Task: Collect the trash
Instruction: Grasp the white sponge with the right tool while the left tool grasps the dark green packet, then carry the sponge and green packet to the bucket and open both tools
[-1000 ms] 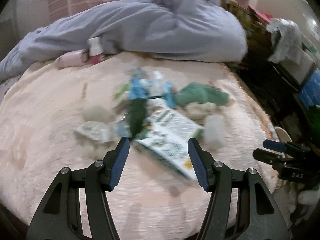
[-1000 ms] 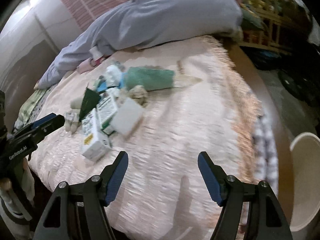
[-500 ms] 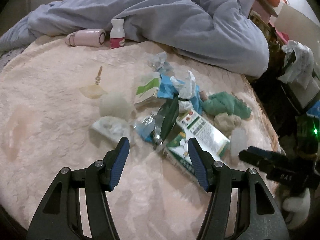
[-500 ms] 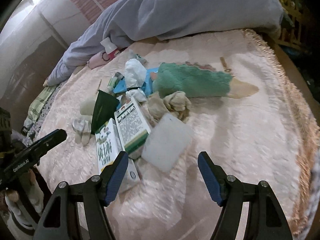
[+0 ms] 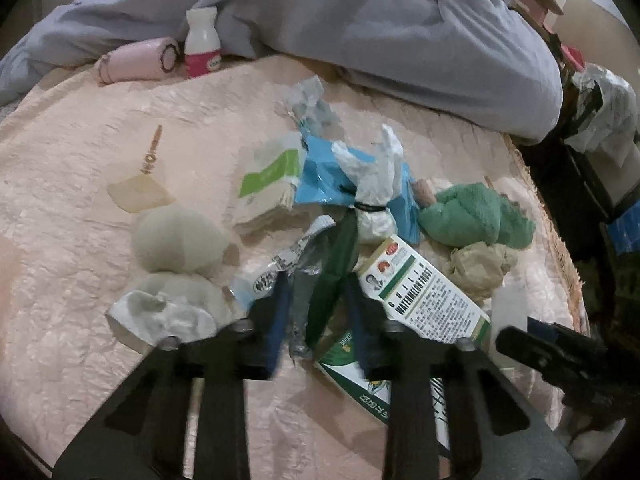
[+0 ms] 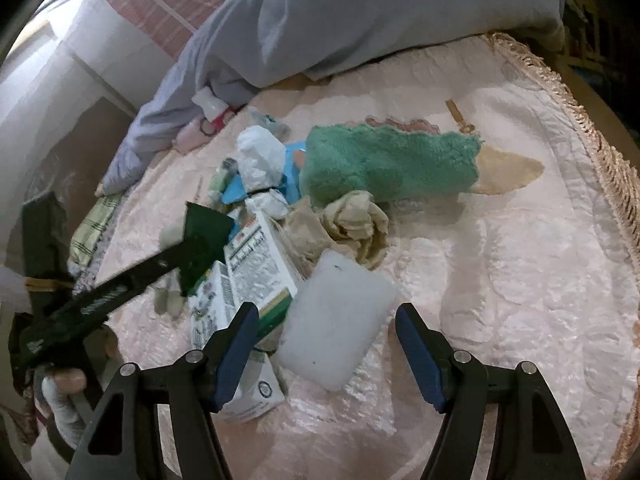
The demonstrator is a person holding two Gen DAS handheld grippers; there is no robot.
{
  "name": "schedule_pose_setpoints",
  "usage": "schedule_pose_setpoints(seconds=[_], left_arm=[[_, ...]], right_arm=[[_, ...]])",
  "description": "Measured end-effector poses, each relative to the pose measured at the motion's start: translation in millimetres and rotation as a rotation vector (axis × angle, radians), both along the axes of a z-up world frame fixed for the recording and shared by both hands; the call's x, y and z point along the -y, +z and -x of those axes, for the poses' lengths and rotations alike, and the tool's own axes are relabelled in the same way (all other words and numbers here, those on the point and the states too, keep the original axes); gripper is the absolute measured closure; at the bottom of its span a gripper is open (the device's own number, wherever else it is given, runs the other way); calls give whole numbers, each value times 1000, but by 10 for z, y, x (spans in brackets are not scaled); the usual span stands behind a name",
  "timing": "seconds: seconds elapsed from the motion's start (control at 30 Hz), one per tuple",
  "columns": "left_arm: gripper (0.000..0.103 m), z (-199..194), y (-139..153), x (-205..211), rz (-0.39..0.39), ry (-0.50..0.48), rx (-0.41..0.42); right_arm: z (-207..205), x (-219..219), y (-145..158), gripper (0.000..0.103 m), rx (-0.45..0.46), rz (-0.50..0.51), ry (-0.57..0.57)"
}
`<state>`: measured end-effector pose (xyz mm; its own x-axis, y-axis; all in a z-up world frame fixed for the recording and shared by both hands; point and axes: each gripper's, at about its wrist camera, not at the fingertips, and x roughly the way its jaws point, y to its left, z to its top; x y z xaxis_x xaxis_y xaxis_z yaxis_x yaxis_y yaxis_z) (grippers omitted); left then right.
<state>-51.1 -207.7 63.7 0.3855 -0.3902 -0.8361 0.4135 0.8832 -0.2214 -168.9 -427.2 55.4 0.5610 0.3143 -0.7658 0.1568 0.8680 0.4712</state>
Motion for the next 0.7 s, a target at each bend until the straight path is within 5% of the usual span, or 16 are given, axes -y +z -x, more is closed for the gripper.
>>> schedule_pose_setpoints(seconds=[0.03,0.13,0.4,0.7], left_arm=[[88,10,3,1,1,-2,0],[92,54,81,-38,19,-6,-1],[92,300,508,-92,78,-33,34],[92,828,761,370,124,-164,56]], right_arm=[[-5,3,-11,54,9,-18,5],[-3,9,-60,62,-5,-31,-1],[363,57,348,64,91,36,8],[842,246,563,64,109,106,-30]])
